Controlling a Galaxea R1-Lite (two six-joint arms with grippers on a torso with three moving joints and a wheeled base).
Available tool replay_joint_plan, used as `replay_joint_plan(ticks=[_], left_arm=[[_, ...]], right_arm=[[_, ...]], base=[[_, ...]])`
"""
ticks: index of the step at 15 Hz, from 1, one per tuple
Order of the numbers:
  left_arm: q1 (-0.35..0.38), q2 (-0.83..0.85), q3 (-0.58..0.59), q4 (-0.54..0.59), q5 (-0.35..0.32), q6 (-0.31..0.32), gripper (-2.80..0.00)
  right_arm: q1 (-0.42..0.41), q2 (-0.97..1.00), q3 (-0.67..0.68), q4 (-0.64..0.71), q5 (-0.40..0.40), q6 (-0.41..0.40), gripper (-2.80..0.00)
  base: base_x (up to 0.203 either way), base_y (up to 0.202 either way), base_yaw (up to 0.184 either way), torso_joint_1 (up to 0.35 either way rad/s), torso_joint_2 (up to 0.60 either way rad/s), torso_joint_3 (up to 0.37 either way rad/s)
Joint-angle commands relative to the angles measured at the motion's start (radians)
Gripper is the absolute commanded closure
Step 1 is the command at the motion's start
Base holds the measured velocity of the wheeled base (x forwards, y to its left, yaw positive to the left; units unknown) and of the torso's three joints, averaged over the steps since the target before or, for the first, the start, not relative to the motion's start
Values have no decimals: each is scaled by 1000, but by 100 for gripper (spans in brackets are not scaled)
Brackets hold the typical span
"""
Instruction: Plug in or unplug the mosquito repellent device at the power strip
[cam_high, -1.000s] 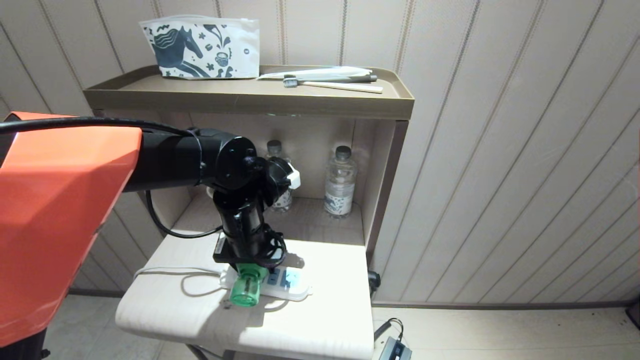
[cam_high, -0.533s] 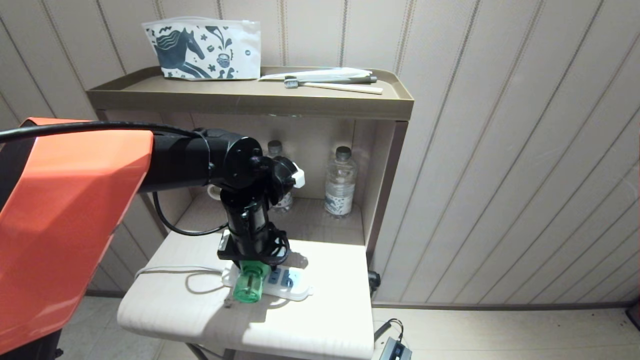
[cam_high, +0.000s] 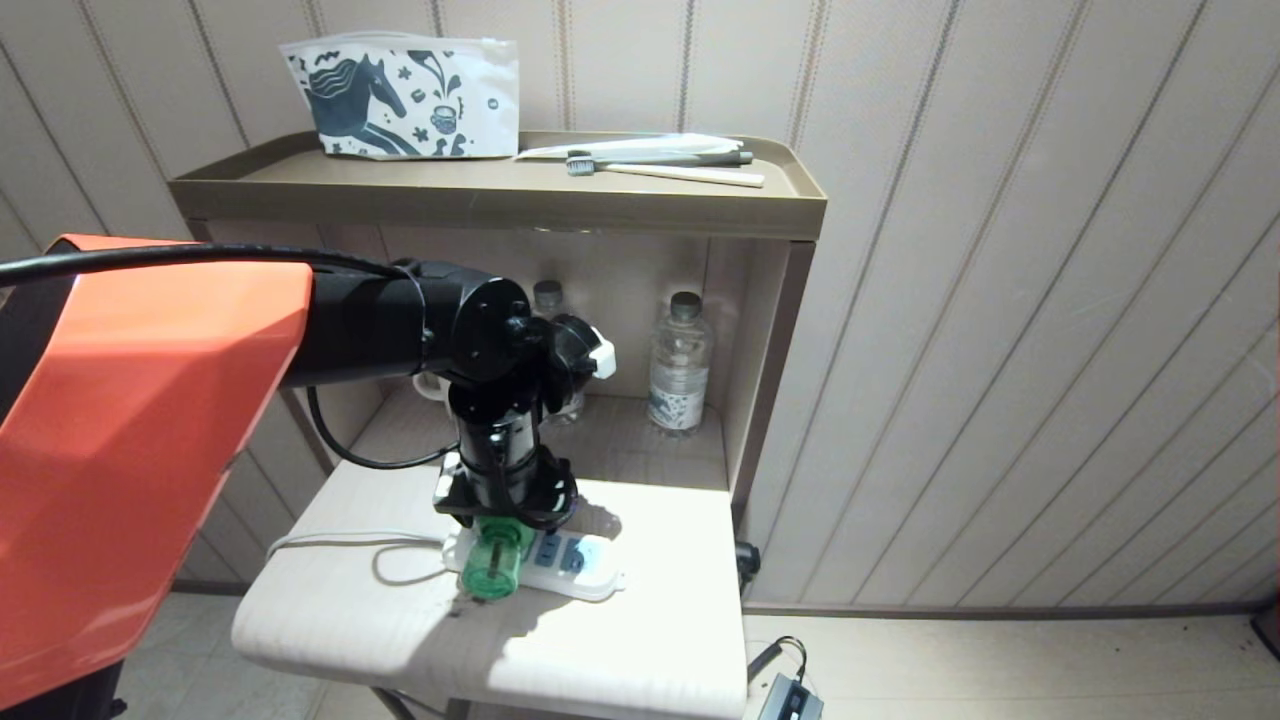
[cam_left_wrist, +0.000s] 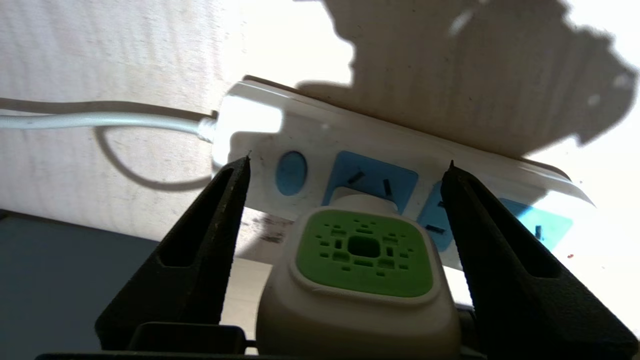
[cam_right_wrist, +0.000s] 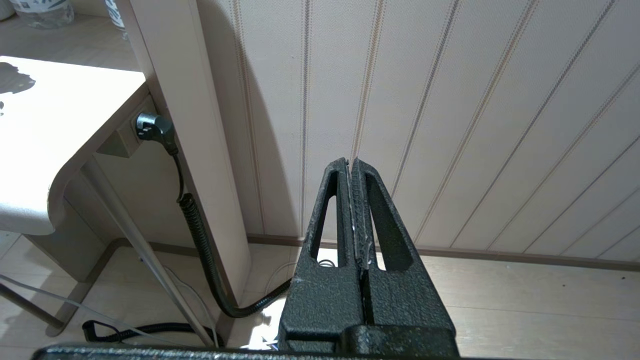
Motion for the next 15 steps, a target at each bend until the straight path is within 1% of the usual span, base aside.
replay_joint_plan(ticks=[1,3,8,11,13,15], left_arm=[[0,-17,3,8,33,-9,-280],[-1,-51,2,1,51,-16,-280],[-12,-144,6,-8,52,-17,-280],[-34,-219,8,-10,50,-17,-280],[-53,-307,49,-17,49,-11,-280],[-63,-402,132,-44,48,-2,-280]], right_arm=[[0,0,0,0,0,0,0],[0,0,0,0,1,0,0],[0,0,0,0,0,0,0],[0,0,0,0,0,0,0],[0,0,0,0,0,0,0],[0,0,0,0,0,0,0]], base=[[0,0,0,0,0,0],[0,0,0,0,0,0],[0,0,0,0,0,0],[0,0,0,0,0,0],[0,0,0,0,0,0],[0,0,0,0,0,0]])
